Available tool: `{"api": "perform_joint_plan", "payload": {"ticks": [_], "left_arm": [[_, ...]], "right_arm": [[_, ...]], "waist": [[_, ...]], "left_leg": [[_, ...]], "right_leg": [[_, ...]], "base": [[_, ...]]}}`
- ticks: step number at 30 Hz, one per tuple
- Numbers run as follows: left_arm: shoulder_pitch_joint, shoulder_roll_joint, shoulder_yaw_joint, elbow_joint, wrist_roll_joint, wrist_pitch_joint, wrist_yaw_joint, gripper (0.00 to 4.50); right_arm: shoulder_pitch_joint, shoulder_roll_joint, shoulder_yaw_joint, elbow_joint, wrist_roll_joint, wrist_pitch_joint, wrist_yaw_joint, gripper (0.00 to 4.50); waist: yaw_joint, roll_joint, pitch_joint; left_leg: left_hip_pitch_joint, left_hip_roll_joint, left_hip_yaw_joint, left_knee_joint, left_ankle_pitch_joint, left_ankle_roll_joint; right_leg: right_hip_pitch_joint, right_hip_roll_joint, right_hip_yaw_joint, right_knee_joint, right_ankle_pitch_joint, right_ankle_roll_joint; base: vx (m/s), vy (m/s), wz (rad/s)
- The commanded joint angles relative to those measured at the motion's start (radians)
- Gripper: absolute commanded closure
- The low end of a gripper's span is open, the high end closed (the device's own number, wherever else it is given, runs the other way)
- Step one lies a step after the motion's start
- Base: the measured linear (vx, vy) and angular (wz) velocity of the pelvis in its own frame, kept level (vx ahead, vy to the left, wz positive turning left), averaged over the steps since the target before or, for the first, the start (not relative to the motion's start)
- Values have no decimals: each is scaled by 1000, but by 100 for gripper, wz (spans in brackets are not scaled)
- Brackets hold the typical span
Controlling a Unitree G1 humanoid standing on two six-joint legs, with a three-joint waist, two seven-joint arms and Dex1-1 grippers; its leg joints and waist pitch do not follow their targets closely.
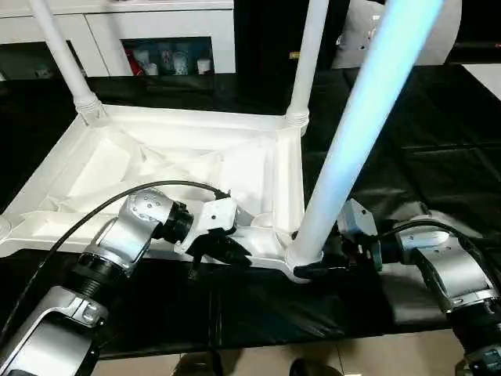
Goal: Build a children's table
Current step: Rotate leg to tighten
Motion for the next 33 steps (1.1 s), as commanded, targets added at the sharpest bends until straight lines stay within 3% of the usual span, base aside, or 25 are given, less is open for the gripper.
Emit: {"api": "perform_joint_plan", "payload": {"ticks": [1, 3, 6, 10, 11, 13, 14, 15, 19, 22, 23, 24, 26, 28, 30, 33], "left_arm": [[0, -20, -26, 1, -3, 13, -6, 450], [3, -51, -2, -6, 3, 68, 85, 450], [0, -73, 15, -7, 10, 106, 149, 450], [5, -186, 89, -65, -9, 273, 364, 450], [6, -215, 105, -74, -9, 307, 415, 450], [6, -275, 129, -87, 0, 361, 512, 450], [6, -275, 129, -87, 0, 361, 512, 450], [6, -295, 135, -93, 3, 379, 543, 450], [1, -409, 158, -108, 49, 428, 739, 450], [10, -432, 133, -133, 71, 441, 754, 450], [10, -432, 133, -133, 71, 441, 754, 450], [10, -432, 133, -133, 71, 441, 754, 450], [29, -417, 91, -173, 79, 461, 706, 450], [35, -410, 80, -187, 80, 466, 693, 450], [43, -388, 69, -201, 83, 471, 671, 450], [57, -311, 70, -213, 70, 442, 592, 450]], "right_arm": [[14, 1, 15, -39, 27, 21, 10, 175], [48, 35, 9, -73, 33, 76, -58, 176], [61, 65, 6, -83, 21, 98, -120, 176], [86, 236, -13, -114, -14, 178, -396, 177], [84, 281, -19, -112, -16, 196, -457, 177], [69, 369, -33, -94, -26, 229, -581, 177], [69, 369, -33, -94, -26, 229, -581, 177], [64, 397, -36, -90, -34, 242, -623, 177], [24, 534, -58, -41, -95, 285, -856, 177], [15, 574, -73, -29, -99, 284, -910, 177], [15, 574, -73, -29, -99, 284, -910, 177], [15, 574, -73, -29, -99, 284, -910, 142], [24, 575, -72, -40, -112, 254, -916, 142], [29, 572, -71, -45, -119, 243, -918, 101], [35, 558, -76, -53, -120, 230, -913, 96], [55, 475, -102, -89, -90, 189, -823, 52]], "waist": [[-3, -8, -68], [-2, -8, -66], [1, -8, -58], [-16, -9, -51], [-26, -9, -50], [-37, -13, -49], [-40, -12, -48], [-47, -15, -49], [-55, -12, -47], [-57, -9, -50], [-57, -8, -53], [-57, -8, -53], [-56, -6, -60], [-57, -5, -60], [-56, -6, -62], [-55, -6, -66]], "left_leg": [[24, 71, -27, -62, -176, 98], [24, 71, -27, -64, -184, 92], [29, 71, -31, -72, -250, 60], [34, 67, -42, -82, -335, 2], [26, 65, -46, -86, -336, -8], [28, 64, -46, -87, -354, -10], [30, 64, -45, -87, -355, -12], [30, 58, -45, -84, -356, 2], [26, 59, -45, -87, -338, 7], [31, 58, -44, -87, -343, 6], [28, 59, -43, -89, -322, 15], [28, 59, -43, -89, -322, 15], [21, 59, -40, -88, -244, 46], [19, 59, -37, -85, -227, 60], [20, 59, -36, -82, -216, 68], [16, 57, -34, -76, -163, 98]], "right_leg": [[45, -74, 46, -62, -172, -269], [44, -73, 47, -63, -181, -267], [41, -78, 47, -75, -295, -245], [33, -83, 47, -93, -458, -191], [38, -82, 45, -91, -468, -179], [33, -81, 46, -97, -484, -162], [29, -81, 47, -97, -482, -164], [30, -82, 46, -105, -506, -149], [26, -79, 48, -104, -492, -143], [24, -78, 48, -107, -476, -137], [28, -77, 49, -105, -428, -140], [28, -77, 49, -105, -428, -140], [37, -73, 47, -91, -267, -170], [39, -74, 47, -89, -227, -186], [40, -74, 47, -87, -212, -194], [46, -74, 45, -78, -136, -215]], "base": [[0, 0, 0], [0, 0, 0], [0, 0, 0], [0, 0, 0], [0, 0, 0], [0, 0, 0], [0, 0, 0], [0, 0, 0], [0, 0, 0], [0, 0, 0], [0, 0, 0], [0, 0, 0], [0, 0, 0], [27, 1, 0], [0, 0, 0], [0, 0, 0]]}}
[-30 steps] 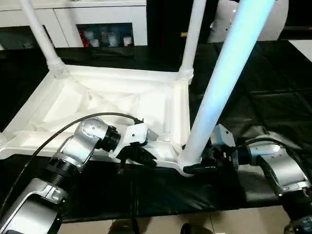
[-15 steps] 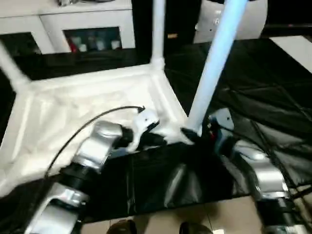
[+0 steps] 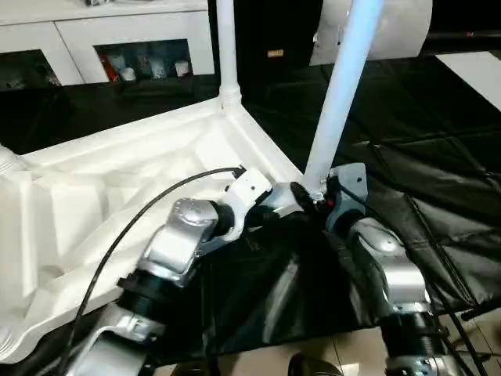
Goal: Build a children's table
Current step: Rotate leg to tighten
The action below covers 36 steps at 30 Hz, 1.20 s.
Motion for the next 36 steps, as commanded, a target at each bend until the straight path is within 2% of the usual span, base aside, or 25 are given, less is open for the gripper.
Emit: {"api": "perform_joint_plan", "payload": {"ticks": [1, 2, 3, 6, 8, 10, 12, 15, 19, 21, 24, 26, 27, 31, 33, 36], "left_arm": [[5, 8, -41, -11, -35, -54, -54, 450], [5, 8, -41, -11, -35, -54, -54, 450], [9, 28, -44, -9, -32, -80, -80, 450], [15, 94, -50, 10, -36, -154, -170, 450], [15, 131, -59, 21, -37, -198, -224, 450], [5, 187, -71, 64, -38, -288, -302, 450], [0, 204, -78, 81, -38, -315, -326, 450], [-18, 254, -94, 124, -62, -376, -456, 450], [-28, 278, -109, 135, -74, -402, -531, 450], [-37, 292, -120, 147, -79, -422, -574, 450], [-54, 304, -135, 183, -79, -462, -614, 450], [-69, 308, -144, 215, -78, -493, -640, 450], [-77, 306, -144, 227, -80, -500, -650, 450], [-81, 304, -146, 230, -79, -500, -657, 450], [-86, 300, -149, 240, -80, -510, -663, 450], [-87, 300, -150, 244, -81, -517, -669, 450]], "right_arm": [[17, -9, 133, -31, 51, -6, 168, 52], [17, -9, 133, -31, 51, -6, 168, 52], [21, -34, 131, -38, 50, -17, 195, 32], [23, -110, 106, -44, 71, -41, 284, 10], [18, -153, 97, -40, 79, -73, 338, 3], [7, -229, 85, -18, 85, -153, 445, 3], [4, -252, 86, -12, 90, -176, 484, 3], [1, -343, 121, -18, 116, -201, 668, 3], [-9, -382, 138, -9, 133, -198, 752, 3], [-18, -407, 158, -3, 142, -195, 807, 3], [-29, -432, 181, 13, 154, -200, 869, 3], [-36, -446, 198, 24, 161, -202, 910, 30], [-40, -449, 203, 29, 167, -198, 931, 37], [-41, -445, 205, 35, 169, -190, 940, 75], [-44, -447, 213, 46, 172, -191, 954, 80], [-44, -449, 218, 47, 174, -188, 960, 120]], "waist": [[6, -9, -64], [7, -8, -65], [4, -10, -65], [6, -8, -64], [10, -5, -63], [12, -7, -61], [18, -5, -61], [28, -4, -61], [40, -7, -65], [44, -9, -65], [48, -8, -66], [50, -9, -65], [49, -15, -63], [51, -13, -63], [51, -13, -63], [53, -14, -63]], "left_leg": [[13, 65, -34, -59, -144, 110], [12, 65, -34, -58, -136, 116], [11, 67, -31, -56, -118, 124], [12, 68, -30, -54, -125, 128], [16, 70, -31, -54, -149, 121], [17, 72, -29, -56, -169, 107], [22, 75, -28, -56, -180, 100], [26, 77, -28, -56, -183, 97], [24, 79, -26, -53, -161, 106], [23, 80, -25, -52, -157, 108], [23, 79, -25, -50, -157, 109], [23, 78, -25, -50, -165, 108], [21, 79, -26, -51, -174, 106], [23, 81, -27, -53, -188, 93], [23, 82, -27, -53, -185, 91], [22, 81, -27, -52, -176, 96]], "right_leg": [[47, -65, 44, -56, -110, -233], [48, -65, 43, -55, -98, -237], [48, -66, 43, -52, -68, -254], [51, -67, 42, -51, -72, -257], [47, -64, 40, -55, -110, -253], [48, -64, 40, -56, -137, -249], [44, -65, 42, -56, -151, -248], [44, -62, 40, -51, -146, -255], [46, -67, 40, -44, -108, -276], [46, -69, 40, -43, -113, -280], [46, -68, 40, -43, -122, -279], [46, -69, 39, -45, -135, -280], [47, -70, 40, -46, -150, -279], [45, -72, 40, -47, -189, -272], [44, -72, 40, -47, -187, -273], [44, -72, 40, -45, -177, -273]], "base": [[0, 0, 0], [0, 0, 0], [0, 0, 0], [0, 0, 0], [0, 0, 0], [0, 0, 0], [0, 0, 0], [0, 0, 0], [0, 0, 0], [0, 0, 0], [0, 0, 0], [0, 0, 0], [0, 0, 0], [0, 0, 0], [0, 0, 0], [0, 0, 0]]}}
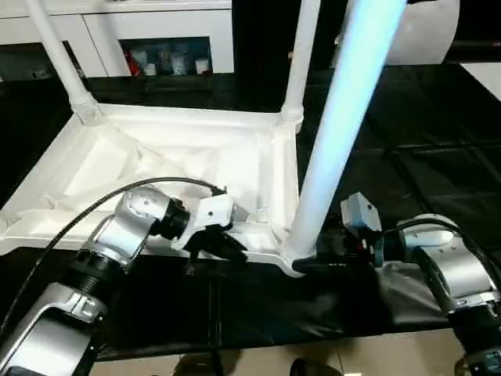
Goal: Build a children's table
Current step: Rotate leg to tighten
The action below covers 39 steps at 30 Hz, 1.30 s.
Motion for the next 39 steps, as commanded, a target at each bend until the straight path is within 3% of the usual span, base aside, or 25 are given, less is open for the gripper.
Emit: {"api": "perform_joint_plan", "payload": {"ticks": [1, 9, 22, 28, 30, 31, 34, 39], "left_arm": [[-10, -4, -49, 13, 5, -26, -53, 450], [-10, -4, -48, 22, 10, -36, -55, 450], [2, -6, -48, 32, 12, -45, -50, 450], [3, -6, -49, 35, 14, -45, -49, 450], [5, -5, -46, 33, 13, -44, -46, 450], [5, -5, -46, 33, 13, -44, -45, 450], [6, -6, -45, 34, 13, -43, -44, 450], [5, -6, -44, 35, 13, -45, -43, 450]], "right_arm": [[-8, -10, 18, 10, 11, -1, 19, 123], [-3, -13, 35, 12, 1, -2, 35, 201], [28, -16, 59, -22, 11, 23, 37, 246], [33, -5, 55, -25, 7, 27, 8, 246], [28, 10, 37, -30, 43, 107, -13, 190], [29, 12, 34, -34, 48, 117, -17, 190], [33, 15, 32, -38, 41, 111, -33, 150], [42, 14, 39, -39, 11, 91, -66, 138]], "waist": [[-2, -12, -66], [4, -11, -64], [5, -12, -61], [4, -12, -59], [4, -10, -57], [4, -10, -57], [4, -7, -57], [5, -9, -58]], "left_leg": [[26, 70, -27, -63, -167, 100], [27, 71, -28, -65, -186, 91], [28, 72, -28, -69, -202, 84], [28, 72, -29, -71, -220, 75], [29, 73, -30, -74, -239, 68], [29, 73, -30, -75, -244, 66], [30, 73, -30, -76, -252, 51], [30, 73, -29, -75, -235, 54]], "right_leg": [[42, -74, 49, -52, -164, -274], [41, -75, 49, -54, -188, -269], [39, -75, 50, -58, -211, -261], [38, -76, 51, -61, -234, -256], [38, -75, 51, -63, -255, -252], [38, -75, 51, -64, -261, -251], [35, -77, 53, -66, -267, -248], [36, -77, 52, -63, -231, -253]], "base": [[0, 0, 0], [0, 0, 0], [0, 0, 0], [0, 0, 0], [0, 0, 0], [0, 0, 0], [0, 0, 0], [0, 0, 0]]}}
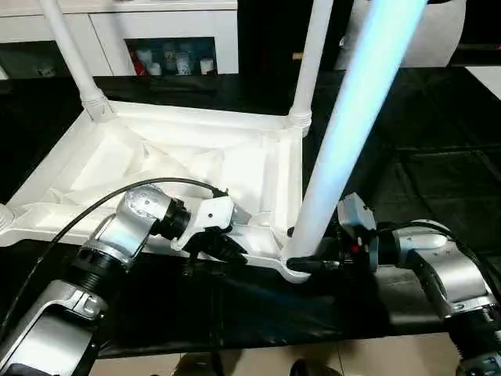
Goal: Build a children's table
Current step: Rotate leg to tighten
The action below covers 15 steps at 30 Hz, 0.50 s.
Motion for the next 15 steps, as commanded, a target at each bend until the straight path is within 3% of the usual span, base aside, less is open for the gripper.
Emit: {"api": "perform_joint_plan", "payload": {"ticks": [1, 10, 15], "left_arm": [[12, -5, -36, 7, 13, -4, -19, 450], [4, -7, -36, 19, 18, -12, -15, 450], [0, -9, -36, 25, 19, -15, -13, 450]], "right_arm": [[12, -8, 20, -7, -18, 9, -5, 138], [14, -26, 25, -18, -16, 30, 4, 138], [20, -36, 36, -23, -13, 35, 11, 172]], "waist": [[-8, -8, -56], [-7, -6, -57], [-6, -6, -57]], "left_leg": [[26, 72, -29, -74, -240, 54], [27, 74, -30, -76, -248, 49], [28, 74, -30, -77, -254, 46]], "right_leg": [[36, -77, 53, -63, -239, -252], [34, -76, 53, -64, -244, -248], [35, -77, 53, -65, -253, -245]], "base": [[0, 0, 0], [0, 0, 0], [0, 0, 0]]}}
